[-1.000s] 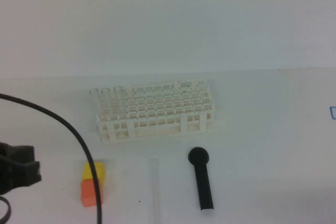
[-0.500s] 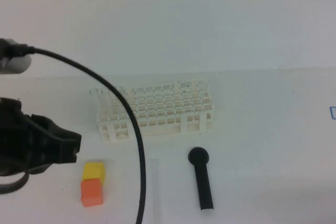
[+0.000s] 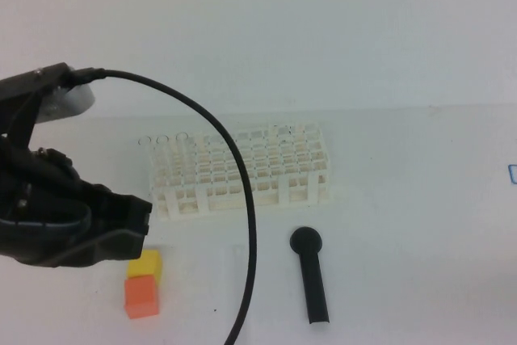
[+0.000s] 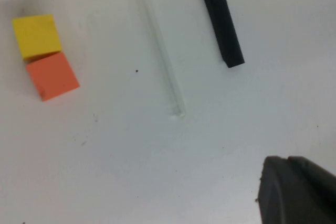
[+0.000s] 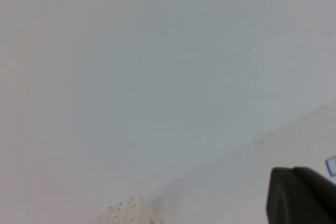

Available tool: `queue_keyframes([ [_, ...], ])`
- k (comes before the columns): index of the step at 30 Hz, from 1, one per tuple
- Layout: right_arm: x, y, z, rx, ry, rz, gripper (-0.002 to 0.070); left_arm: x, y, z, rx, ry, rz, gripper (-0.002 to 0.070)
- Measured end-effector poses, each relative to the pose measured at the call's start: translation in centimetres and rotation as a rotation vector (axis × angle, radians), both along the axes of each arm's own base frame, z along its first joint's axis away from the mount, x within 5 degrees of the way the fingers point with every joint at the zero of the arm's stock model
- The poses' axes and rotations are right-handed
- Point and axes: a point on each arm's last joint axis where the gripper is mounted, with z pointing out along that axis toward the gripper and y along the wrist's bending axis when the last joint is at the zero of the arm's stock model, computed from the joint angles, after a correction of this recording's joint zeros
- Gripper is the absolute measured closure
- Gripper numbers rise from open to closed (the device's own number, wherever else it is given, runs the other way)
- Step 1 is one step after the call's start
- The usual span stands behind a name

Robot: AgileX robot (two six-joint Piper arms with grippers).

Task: Place the test tubes

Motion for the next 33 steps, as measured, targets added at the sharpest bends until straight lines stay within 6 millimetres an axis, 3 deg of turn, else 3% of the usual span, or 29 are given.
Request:
queue_keyframes([
  [5, -0.8, 0.6, 3.0, -0.171, -0.045, 0.057, 0.0678, 1.1, -0.4, -1.2, 0.007, 0.084, 0.043, 0.0676],
  [14, -3.0, 2.7, 6.3, -0.535, -0.041, 0.296, 0.0678, 2.4, -1.3, -2.9, 0.002, 0.171, 0.042, 0.0676],
  [19, -3.8, 2.7, 8.3, -0.549, -0.137, 0.279, 0.0678, 2.5, -1.3, -2.9, 0.008, 0.17, 0.044, 0.0676],
  [24, -3.8, 1.9, 10.0, -0.381, -0.274, 0.162, 0.0678, 2.5, -1.3, -3.1, 0.009, 0.165, 0.047, 0.0676],
  [26, -3.8, 1.7, 10.3, -0.378, -0.297, 0.134, 0.0678, 2.5, -1.3, -3.8, 0.006, 0.175, 0.053, 0.0675],
  [28, -3.8, 1.7, 10.3, -0.411, -0.305, 0.13, 0.0678, 2.0, -1.1, -5.8, 0.013, 0.239, 0.079, 0.0675],
  [29, -3.8, 1.8, 10.2, -0.443, -0.306, 0.133, 0.0678, 2.1, -1.1, -5.8, 0.016, 0.228, 0.085, 0.0675],
  [33, -3.3, 2.5, 10.7, -0.55, -0.26, 0.213, 0.0678, 1.6, -0.8, -8.0, 0.036, 0.277, 0.106, 0.0675],
])
